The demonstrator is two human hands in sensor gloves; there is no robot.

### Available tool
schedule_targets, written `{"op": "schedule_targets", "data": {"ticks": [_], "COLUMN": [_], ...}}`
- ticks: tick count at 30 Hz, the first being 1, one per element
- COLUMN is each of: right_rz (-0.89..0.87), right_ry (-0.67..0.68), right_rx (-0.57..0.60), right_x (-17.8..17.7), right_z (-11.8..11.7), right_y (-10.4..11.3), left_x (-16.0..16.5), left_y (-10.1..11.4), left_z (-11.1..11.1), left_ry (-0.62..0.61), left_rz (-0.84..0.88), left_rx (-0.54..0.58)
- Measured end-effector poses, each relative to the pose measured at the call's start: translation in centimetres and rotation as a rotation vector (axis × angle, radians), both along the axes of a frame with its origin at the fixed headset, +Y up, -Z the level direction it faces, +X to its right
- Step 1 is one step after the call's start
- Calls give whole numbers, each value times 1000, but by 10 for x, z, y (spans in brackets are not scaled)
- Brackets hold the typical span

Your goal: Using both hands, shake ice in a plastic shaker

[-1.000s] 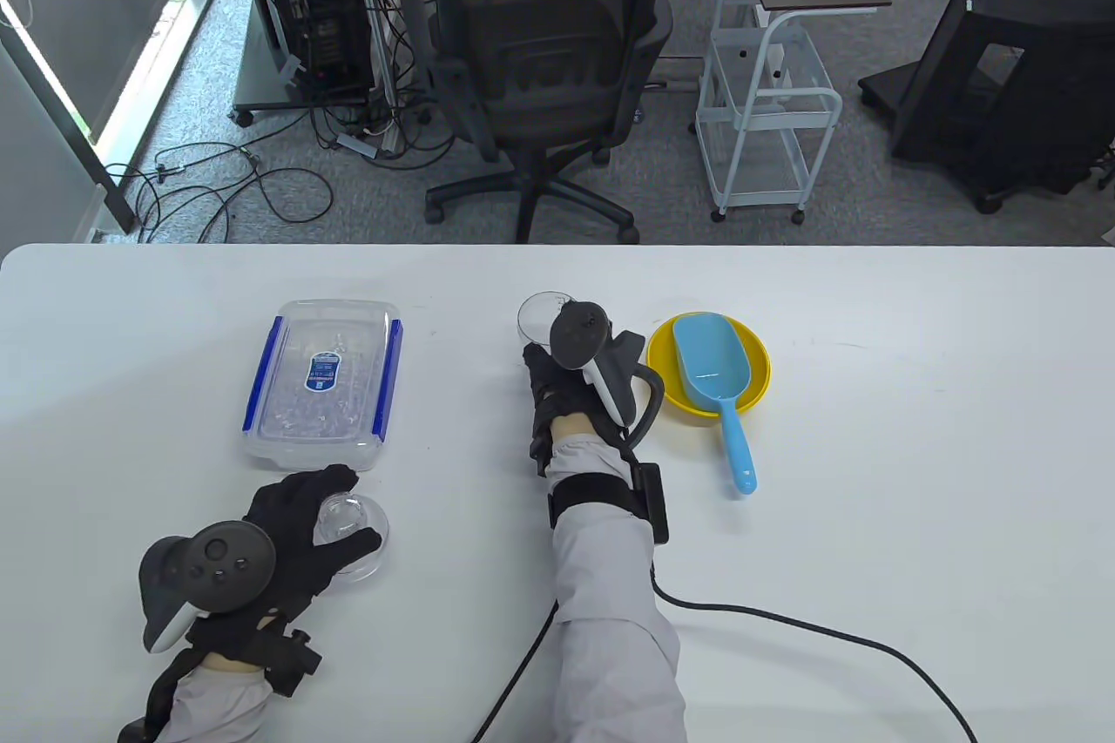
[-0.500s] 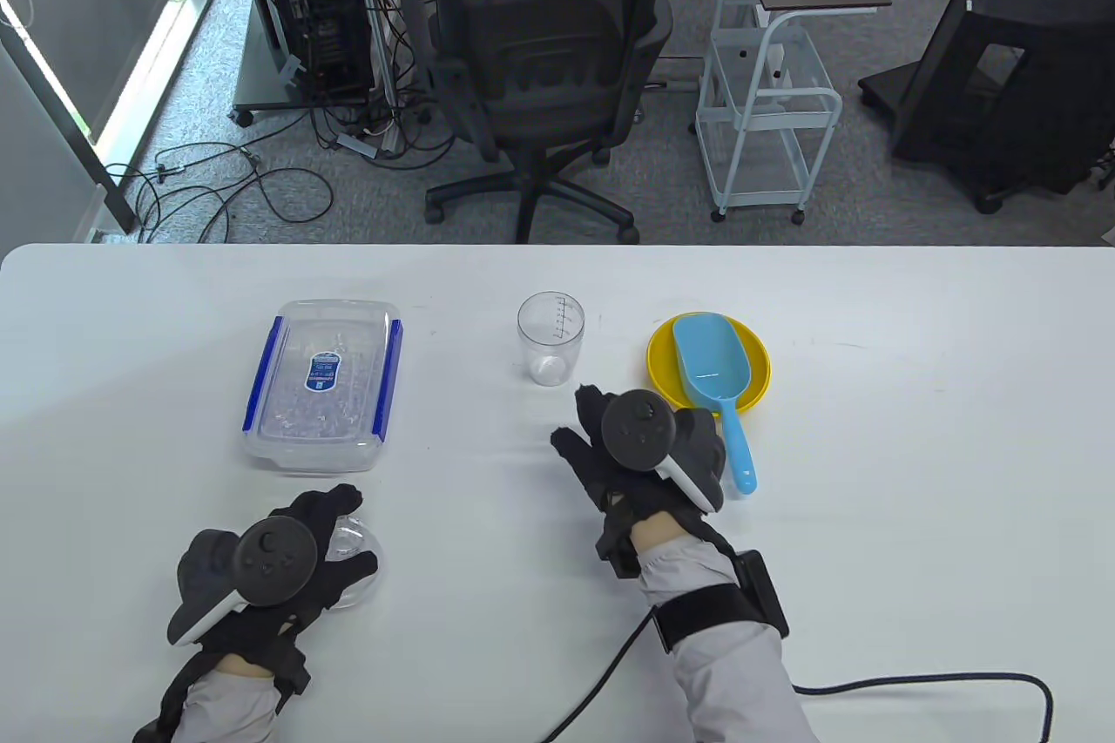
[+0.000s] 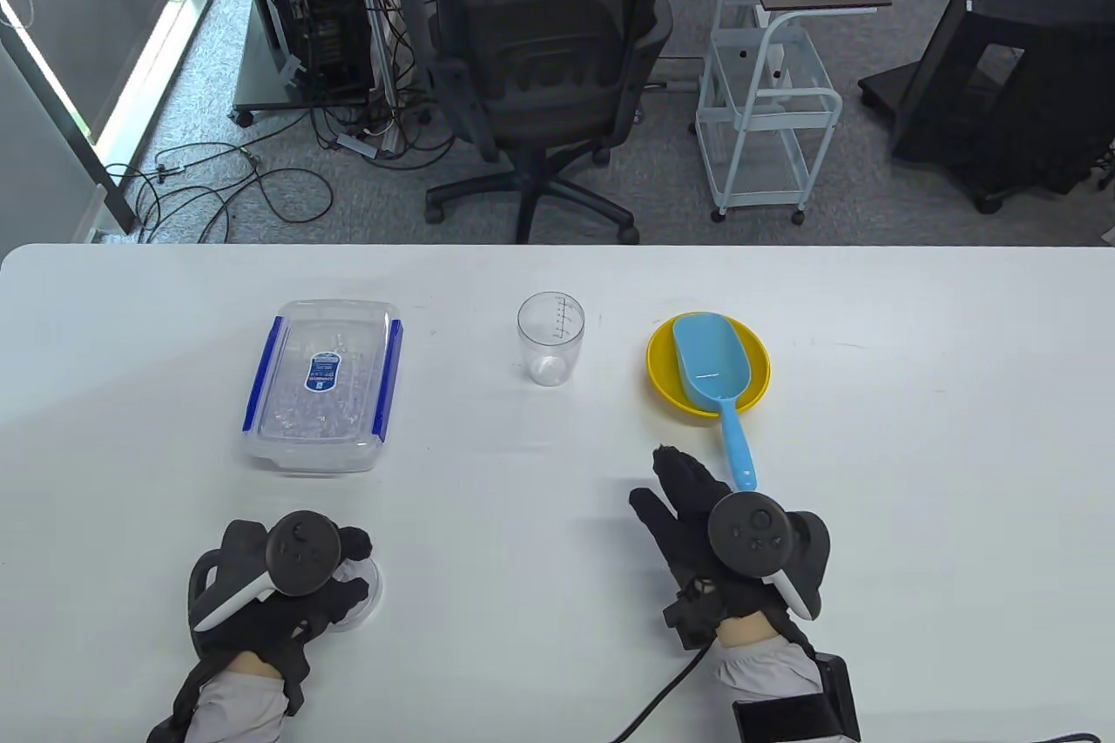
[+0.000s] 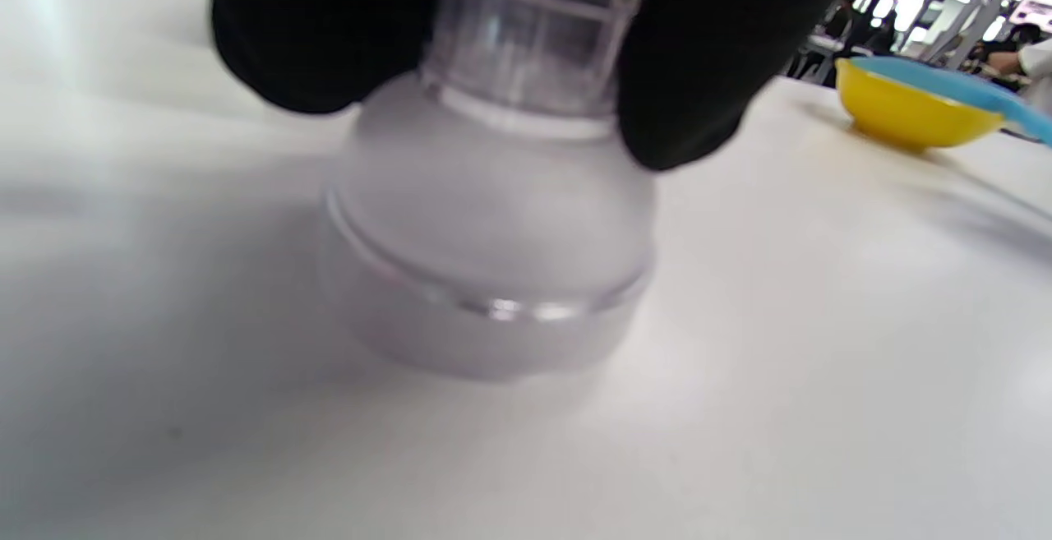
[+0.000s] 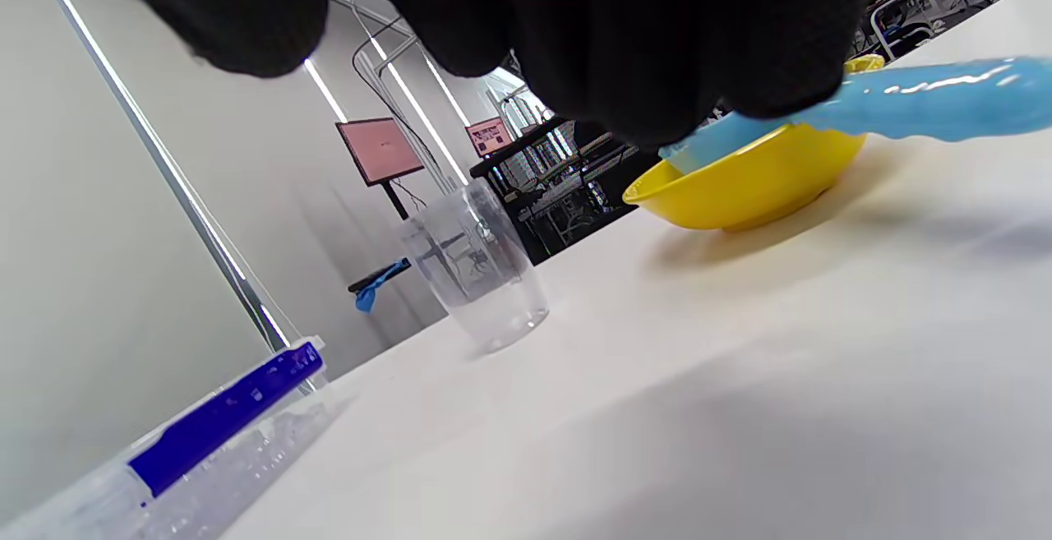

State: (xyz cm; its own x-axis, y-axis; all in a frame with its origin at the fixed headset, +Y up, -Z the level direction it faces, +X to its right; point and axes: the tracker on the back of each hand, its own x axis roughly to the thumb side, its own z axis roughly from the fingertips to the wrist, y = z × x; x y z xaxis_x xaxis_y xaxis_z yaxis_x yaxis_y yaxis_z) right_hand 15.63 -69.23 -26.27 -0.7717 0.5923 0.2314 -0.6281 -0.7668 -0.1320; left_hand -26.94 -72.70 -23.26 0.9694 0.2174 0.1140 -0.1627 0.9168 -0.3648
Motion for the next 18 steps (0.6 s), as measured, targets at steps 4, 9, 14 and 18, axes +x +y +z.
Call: {"op": "schedule_targets", "data": {"ticks": [4,9,14,18], "right_rz": [-39,-81,-118,-145], "right_ry": [-9,-28,-35,-42], "right_rx": [13,13,7,0], "right_x": [7,13,18,23], "right_z": [3,4,3,4], "right_y": [1,2,2,2], "left_x": [2,2,6,11], "left_y": [1,11,25,43], "left_z": [2,7,11,10], "left_ry": [7,32,34,37], "left_rz": [-4,-16,5,56], "left_rx": [-5,64,166,240]}}
